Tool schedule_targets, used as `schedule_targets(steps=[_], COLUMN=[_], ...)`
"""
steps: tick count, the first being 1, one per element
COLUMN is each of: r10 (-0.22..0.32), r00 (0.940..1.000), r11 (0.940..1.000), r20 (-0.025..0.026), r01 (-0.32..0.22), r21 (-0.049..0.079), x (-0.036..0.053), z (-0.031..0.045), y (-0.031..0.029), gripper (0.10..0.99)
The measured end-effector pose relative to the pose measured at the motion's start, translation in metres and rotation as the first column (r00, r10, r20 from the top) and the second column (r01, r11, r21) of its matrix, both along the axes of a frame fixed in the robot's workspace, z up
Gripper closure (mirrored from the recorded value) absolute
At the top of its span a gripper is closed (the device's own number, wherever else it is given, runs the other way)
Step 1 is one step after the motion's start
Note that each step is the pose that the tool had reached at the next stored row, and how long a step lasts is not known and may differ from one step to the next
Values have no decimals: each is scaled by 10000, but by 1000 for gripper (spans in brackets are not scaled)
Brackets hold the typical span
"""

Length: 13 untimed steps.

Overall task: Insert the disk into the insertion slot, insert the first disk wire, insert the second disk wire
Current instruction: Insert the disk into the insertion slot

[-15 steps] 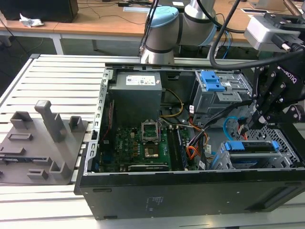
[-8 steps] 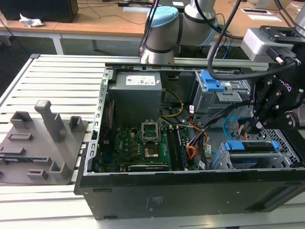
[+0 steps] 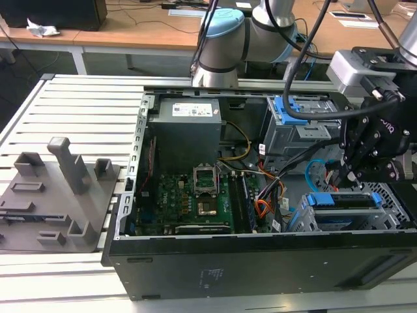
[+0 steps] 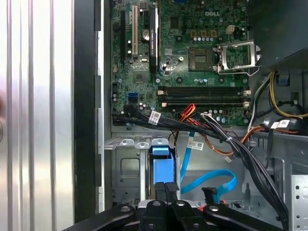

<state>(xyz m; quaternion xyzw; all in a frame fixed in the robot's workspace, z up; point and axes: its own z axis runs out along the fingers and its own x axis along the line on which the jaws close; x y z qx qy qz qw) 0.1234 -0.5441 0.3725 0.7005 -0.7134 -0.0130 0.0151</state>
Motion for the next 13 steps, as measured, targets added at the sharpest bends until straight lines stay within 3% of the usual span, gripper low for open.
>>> schedule_targets(steps=[6,13], r10=[0,0], r00=[10000,10000], r11=[10000,10000], r20=[0,0], r01=[0,0], r21=[0,-3], x=[11,59], z=[-107,-164], y=[0,0], gripper=[980,980])
